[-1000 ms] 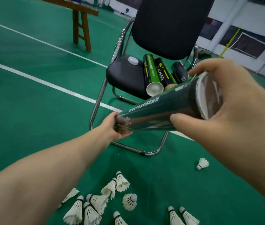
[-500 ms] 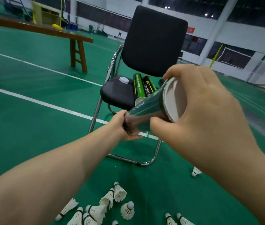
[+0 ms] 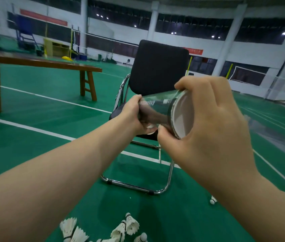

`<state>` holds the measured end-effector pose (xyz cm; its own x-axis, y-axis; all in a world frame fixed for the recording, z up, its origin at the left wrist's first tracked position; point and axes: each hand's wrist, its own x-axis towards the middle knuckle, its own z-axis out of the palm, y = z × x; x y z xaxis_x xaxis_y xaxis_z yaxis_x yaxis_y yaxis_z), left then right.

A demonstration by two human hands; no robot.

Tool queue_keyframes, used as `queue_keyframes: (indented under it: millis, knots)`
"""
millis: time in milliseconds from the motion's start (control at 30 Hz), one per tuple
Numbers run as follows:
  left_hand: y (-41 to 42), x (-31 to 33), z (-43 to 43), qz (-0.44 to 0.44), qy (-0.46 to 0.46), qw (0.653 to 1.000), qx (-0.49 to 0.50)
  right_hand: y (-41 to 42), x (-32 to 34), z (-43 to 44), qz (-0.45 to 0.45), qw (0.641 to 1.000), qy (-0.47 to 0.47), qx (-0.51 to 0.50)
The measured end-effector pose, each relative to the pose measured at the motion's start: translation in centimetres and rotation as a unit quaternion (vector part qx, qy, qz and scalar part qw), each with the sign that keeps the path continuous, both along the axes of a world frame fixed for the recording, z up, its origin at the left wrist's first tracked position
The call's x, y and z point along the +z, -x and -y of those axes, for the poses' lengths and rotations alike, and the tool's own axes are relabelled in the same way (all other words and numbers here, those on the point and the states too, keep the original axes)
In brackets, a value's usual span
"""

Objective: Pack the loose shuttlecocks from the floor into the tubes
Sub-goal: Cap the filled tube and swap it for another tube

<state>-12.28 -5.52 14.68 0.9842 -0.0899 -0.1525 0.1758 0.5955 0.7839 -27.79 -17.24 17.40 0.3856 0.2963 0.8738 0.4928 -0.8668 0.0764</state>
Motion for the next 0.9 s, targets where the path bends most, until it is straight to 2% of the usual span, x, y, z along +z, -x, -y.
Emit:
queue_keyframes:
  millis: [133, 333, 567, 733, 900]
  knots:
    - [1.1, 2.4, 0.9, 0.01, -0.008, 0.999, -0.034, -2.7, -1.1, 0.3, 0.042, 0.999, -0.006, 0.0]
    - [-0.9, 2.4, 2.4, 0.028, 0.008, 0.998, -0.059, -8.0, -3.8, 0.8, 0.09, 0.996, -0.01, -0.008]
    - [-6.4, -1.1, 3.6, 0.025, 0.001, 0.988, -0.151, -17.5, -8.9, 2.3, 0.095, 0.995, 0.006, 0.004]
    - [-12.4, -5.5, 4.2, -0.009, -0.004, 0.99, -0.144, -24.2, -12.5, 3.4, 0.091, 0.996, -0.005, 0.007]
    - [-17.3, -8.1, 4.7, 0.003, -0.029, 0.991, -0.133, -29.2, -15.0, 4.1, 0.092, 0.995, -0.047, 0.007]
